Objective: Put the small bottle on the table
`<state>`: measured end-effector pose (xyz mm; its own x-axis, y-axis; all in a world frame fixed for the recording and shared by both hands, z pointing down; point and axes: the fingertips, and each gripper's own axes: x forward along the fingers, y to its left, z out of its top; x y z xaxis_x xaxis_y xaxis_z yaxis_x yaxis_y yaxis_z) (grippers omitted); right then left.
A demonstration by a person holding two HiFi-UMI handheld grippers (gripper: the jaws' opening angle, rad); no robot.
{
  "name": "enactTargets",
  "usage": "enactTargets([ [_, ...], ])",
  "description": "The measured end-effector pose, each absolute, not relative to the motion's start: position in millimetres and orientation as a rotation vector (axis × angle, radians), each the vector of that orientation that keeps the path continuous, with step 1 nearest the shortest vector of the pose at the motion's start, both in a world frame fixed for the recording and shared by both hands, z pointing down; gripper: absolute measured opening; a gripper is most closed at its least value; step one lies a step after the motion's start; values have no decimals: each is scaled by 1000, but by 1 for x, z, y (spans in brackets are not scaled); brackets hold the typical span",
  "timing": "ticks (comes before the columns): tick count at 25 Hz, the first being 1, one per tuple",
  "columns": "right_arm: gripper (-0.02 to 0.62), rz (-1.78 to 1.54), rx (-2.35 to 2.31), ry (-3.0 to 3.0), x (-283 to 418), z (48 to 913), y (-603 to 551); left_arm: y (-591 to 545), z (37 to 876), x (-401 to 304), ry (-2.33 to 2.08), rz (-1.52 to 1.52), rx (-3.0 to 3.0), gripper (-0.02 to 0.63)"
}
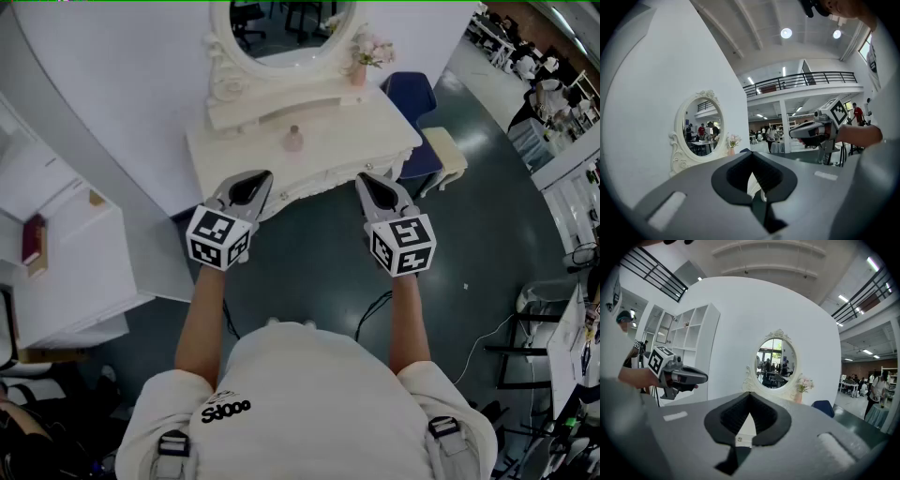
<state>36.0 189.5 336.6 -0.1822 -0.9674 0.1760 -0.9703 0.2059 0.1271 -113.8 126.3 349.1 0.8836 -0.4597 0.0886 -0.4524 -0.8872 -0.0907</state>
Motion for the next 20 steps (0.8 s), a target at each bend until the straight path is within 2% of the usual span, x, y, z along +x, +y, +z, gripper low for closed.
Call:
enactTargets([
  [20,2,83,1851,-2389,90,359,171,124,371,-64,701,-144,-3042,20],
])
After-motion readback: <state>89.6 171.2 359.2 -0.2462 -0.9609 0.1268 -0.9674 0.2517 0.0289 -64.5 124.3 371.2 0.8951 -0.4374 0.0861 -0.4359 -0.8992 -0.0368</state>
